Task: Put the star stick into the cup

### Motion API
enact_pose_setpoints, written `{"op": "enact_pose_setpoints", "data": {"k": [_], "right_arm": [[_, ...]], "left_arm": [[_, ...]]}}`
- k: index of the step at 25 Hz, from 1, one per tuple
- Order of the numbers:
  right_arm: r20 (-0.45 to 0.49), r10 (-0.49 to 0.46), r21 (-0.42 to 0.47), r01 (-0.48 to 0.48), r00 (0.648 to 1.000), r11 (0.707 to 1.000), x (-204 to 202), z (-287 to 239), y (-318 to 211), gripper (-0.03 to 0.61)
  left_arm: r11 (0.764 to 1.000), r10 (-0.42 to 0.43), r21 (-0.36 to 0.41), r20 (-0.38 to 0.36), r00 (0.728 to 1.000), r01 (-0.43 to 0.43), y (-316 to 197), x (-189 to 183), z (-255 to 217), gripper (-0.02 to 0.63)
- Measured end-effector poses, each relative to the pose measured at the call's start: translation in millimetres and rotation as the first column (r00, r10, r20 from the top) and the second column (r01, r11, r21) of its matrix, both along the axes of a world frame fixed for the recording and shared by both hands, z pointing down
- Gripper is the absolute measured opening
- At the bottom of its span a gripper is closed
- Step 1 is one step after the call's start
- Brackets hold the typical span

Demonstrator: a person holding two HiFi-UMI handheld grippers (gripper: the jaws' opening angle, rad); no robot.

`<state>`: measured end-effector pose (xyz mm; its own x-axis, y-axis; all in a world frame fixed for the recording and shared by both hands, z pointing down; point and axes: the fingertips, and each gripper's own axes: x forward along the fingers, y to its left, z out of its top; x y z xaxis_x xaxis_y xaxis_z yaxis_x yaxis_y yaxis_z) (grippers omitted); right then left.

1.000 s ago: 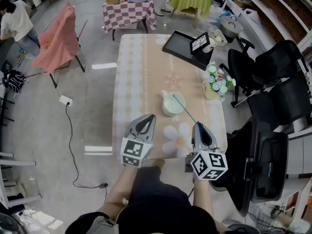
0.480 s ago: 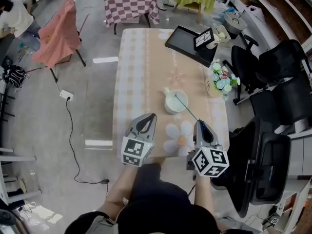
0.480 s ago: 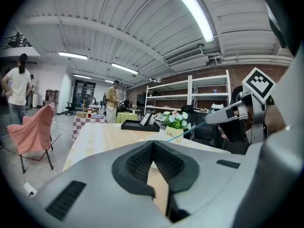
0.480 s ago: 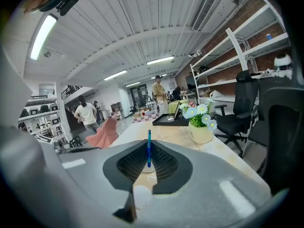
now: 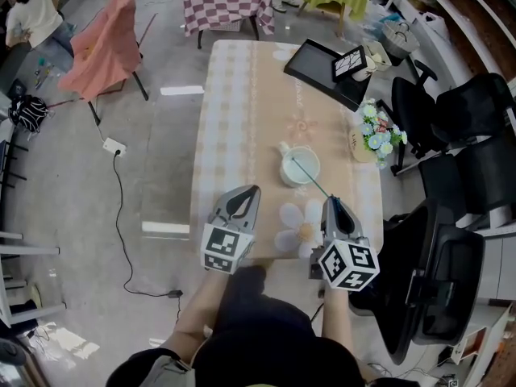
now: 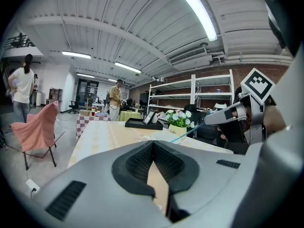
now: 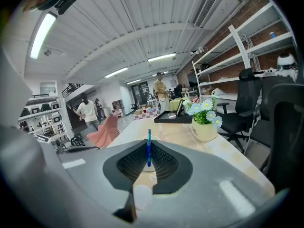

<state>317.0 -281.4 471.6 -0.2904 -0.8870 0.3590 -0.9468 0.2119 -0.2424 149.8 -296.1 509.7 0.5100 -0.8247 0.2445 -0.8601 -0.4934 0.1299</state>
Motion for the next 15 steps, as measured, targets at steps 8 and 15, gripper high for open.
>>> {"op": "enact_pose_setpoints", "data": {"k": [8,15], "right_arm": [[-0.015,0.010,0.000,-0.010,1.000,1.000,0,2,-4,0.020],[-0.023,0.009,0.006,-0.009,1.000,1.000,0,2,-4,0.020]], "left_arm": [[1.000,-0.009,-0.003,-0.001,1.000,0.009,1,-5,2,0.011],[1.000,-0.012,-0.011,0.008,1.000,0.012,3,-7,9,0.011]]}}
